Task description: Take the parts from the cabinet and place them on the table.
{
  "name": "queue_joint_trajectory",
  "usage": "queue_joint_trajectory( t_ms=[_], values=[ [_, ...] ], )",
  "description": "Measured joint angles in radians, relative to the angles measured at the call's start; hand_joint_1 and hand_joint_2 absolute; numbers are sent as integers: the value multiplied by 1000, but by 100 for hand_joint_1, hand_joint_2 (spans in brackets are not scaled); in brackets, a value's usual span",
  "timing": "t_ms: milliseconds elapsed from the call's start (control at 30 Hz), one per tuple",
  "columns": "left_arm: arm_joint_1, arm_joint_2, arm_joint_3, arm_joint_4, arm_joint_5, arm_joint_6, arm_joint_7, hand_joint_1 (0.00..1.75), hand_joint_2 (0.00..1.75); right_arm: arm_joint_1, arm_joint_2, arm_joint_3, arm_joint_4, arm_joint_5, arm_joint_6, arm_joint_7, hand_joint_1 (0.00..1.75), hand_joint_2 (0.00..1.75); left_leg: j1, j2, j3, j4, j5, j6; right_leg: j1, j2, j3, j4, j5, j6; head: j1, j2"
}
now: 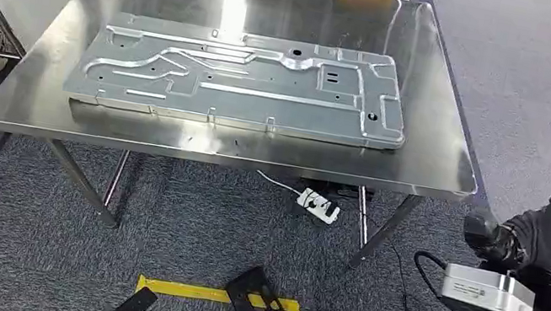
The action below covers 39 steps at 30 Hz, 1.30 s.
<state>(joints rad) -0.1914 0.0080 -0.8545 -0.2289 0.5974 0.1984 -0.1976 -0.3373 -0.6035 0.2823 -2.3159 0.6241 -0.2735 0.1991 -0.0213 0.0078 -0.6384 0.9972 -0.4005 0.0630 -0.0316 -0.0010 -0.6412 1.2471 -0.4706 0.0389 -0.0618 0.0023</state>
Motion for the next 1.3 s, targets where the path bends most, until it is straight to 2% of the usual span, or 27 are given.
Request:
queue_joint_trajectory(
  t_ms=[33, 67, 100, 167, 233, 333, 367, 400, 467, 500, 533, 600, 633, 700, 733, 767, 800, 867, 900, 967, 1033, 1067, 1100, 1200, 1233, 1267, 1300],
  values=[
    [0, 0, 0, 0, 1, 0, 1, 0, 0, 0, 1, 5, 0, 0, -2, -2, 0, 0, 2, 0, -19, 14, 6, -6, -5, -1, 68, -85, 5, 4, 1, 0],
    [0, 0, 0, 0, 1, 0, 3, 0, 0, -2, 3, 8, -1, 0, -3, -2, 0, 0, -1, -2, -37, 29, 10, -13, -1, 0, 124, -176, -53, 9, 2, 0],
    [1, 0, 0, 0, 1, 0, 3, 0, 0, 2, 5, 10, -5, 0, -6, -5, 0, 0, 0, -2, -42, 41, 14, -18, 8, 7, 144, -216, -73, -8, -3, 0],
    [2, 0, 0, 0, 2, 0, 4, 0, 0, 1, 6, 13, -6, 0, -8, -9, 0, 0, 0, -3, -45, 39, 32, -25, 12, 4, 134, -207, -63, -18, 1, 0],
    [5, 1, 0, 0, 2, 0, 5, 0, 0, 0, 8, 22, -6, 0, -11, -10, 0, 0, 8, -5, -61, 47, 33, -37, 8, -3, 106, -211, -39, -41, 5, 0],
    [7, 0, 0, 0, 1, 0, 6, 0, 0, 0, 9, 27, -9, -1, -11, -10, 0, 0, 15, -6, -110, 195, -149, -55, 11, -2, 62, -211, 0, -53, -3, 0],
    [7, 0, 0, 0, 1, 0, 6, 0, 0, 0, 10, 29, -9, -1, -11, -10, 0, 0, 17, -6, -119, 266, -190, -58, 13, -2, 45, -211, 13, -54, -3, 0],
    [7, -1, 0, 0, 1, 0, 6, 0, 0, 0, 10, 31, -9, -1, -11, -10, 0, 0, 18, -6, -120, 319, -197, -58, 14, -2, 28, -210, 26, -54, -3, 0],
    [7, -1, 0, 0, 1, 0, 8, 0, 0, 2, 12, 35, -9, -1, -11, -10, 0, 0, 18, -6, -82, 333, -127, -54, 16, -3, -8, -209, 53, -52, -3, 0],
    [7, -1, 0, 0, 1, 0, 9, 0, 0, 2, 13, 37, -9, 1, -12, -10, 0, 0, 17, -6, -34, 285, -89, -49, 16, -2, -25, -209, 66, -50, -3, 0],
    [6, -1, 0, 0, 1, 0, 9, 0, 0, 3, 14, 39, -9, 10, -12, -10, 0, 0, 16, -7, 28, 209, -79, -45, 15, -1, -38, -209, 78, -47, -3, 0],
    [0, 0, 1, 0, 1, 0, 13, 0, 0, 7, 14, 40, -9, 53, -13, -7, 0, 0, 7, -9, 167, 12, -156, -36, 16, 0, -44, -208, 94, -36, -3, 0],
    [-2, 0, 1, 0, 0, 0, 15, 0, 0, 12, 14, 41, -8, 79, -13, -2, 0, 0, 5, -12, 167, 1, -162, -31, 13, -3, -41, -214, 105, -31, 0, 0],
    [-3, 0, 1, 0, 0, 0, 18, 0, 0, 18, 14, 44, -6, 109, -13, 6, 0, 0, -2, -12, 158, -4, -144, -19, 10, -5, -38, -229, 130, -18, -9, 0],
    [-1, -2, 1, 0, 0, 0, 19, 0, 0, 26, 14, 45, -3, 121, -16, 7, 0, 0, 6, -10, 151, -20, -122, -9, 15, -3, -42, -235, 137, -10, -3, 0],
    [-2, -5, 1, 0, 0, 0, 19, 0, 0, 38, 14, 45, 2, 139, -24, 7, 0, 0, 8, -2, 146, -24, -104, -2, 10, 0, -54, -220, 98, -11, -3, 0],
    [-2, -5, 1, 0, 0, 0, 19, 0, 0, 50, 14, 45, 6, 164, -35, 7, 0, 0, 8, -2, 129, -25, -91, 6, 12, 0, -66, -181, 33, -10, 1, 0],
    [-2, -6, 1, 0, 2, 0, 19, 0, 0, 95, 16, 45, 22, 273, -71, 22, 0, 0, 5, -2, 96, -24, -64, 14, 11, 0, -93, -37, -88, -6, 2, 0],
    [0, -7, 1, 0, 5, -3, 18, 0, 0, 126, 18, 44, 36, 355, -91, 43, 0, 0, 3, -2, 78, -23, -51, 14, 12, 0, -100, 32, -106, -3, 2, 0],
    [5, -10, 3, 0, 24, -11, 13, 0, 0, 196, 24, 40, 77, 451, -149, 81, 0, 0, 1, -2, 39, -16, -28, 11, 11, 0, -76, 71, -42, -1, 2, 0],
    [13, -10, 6, 0, 44, -11, 1, 0, 0, 260, 38, 37, 136, 408, -254, 97, 0, 0, 1, -4, -3, -2, -8, 6, 11, -1, 19, -32, 17, -3, 2, 0],
    [18, -10, 9, 0, 56, -8, -7, 0, 0, 287, 47, 33, 175, 353, -314, 87, 0, 0, 1, -3, -15, 11, -1, 3, 11, -1, 91, -122, -3, -8, 1, 0],
    [26, -14, 14, 0, 69, 0, -16, 0, 0, 315, 65, 24, 227, 262, -363, 51, 0, 0, -3, -5, -27, 21, 2, -3, 18, -3, 164, -230, -63, -12, 2, 0],
    [50, -24, 30, 0, 107, 15, -44, 0, 0, 382, 151, -28, 425, -51, -411, -180, 0, 0, 13, -4, -28, 15, 28, -20, 38, -2, 159, -251, -52, -30, 4, 0],
    [63, -25, 34, 0, 116, 17, -51, 0, 0, 392, 189, -50, 520, -156, -411, -281, 0, 0, 12, -6, -37, 16, 36, -26, 31, -3, 145, -260, -35, -38, 6, 0],
    [70, -28, 41, 0, 127, 19, -59, 0, 0, 390, 229, -79, 639, -252, -411, -382, 0, 0, 18, -9, -47, 29, 7, -29, 30, -8, 129, -261, -20, -45, 9, 0],
    [82, -32, 45, 0, 133, 20, -59, 0, 0, 390, 259, -103, 739, -315, -411, -438, 0, 0, 17, -10, -67, 66, -61, -34, 29, -7, 112, -261, -7, -52, 6, 0]
  ],
)
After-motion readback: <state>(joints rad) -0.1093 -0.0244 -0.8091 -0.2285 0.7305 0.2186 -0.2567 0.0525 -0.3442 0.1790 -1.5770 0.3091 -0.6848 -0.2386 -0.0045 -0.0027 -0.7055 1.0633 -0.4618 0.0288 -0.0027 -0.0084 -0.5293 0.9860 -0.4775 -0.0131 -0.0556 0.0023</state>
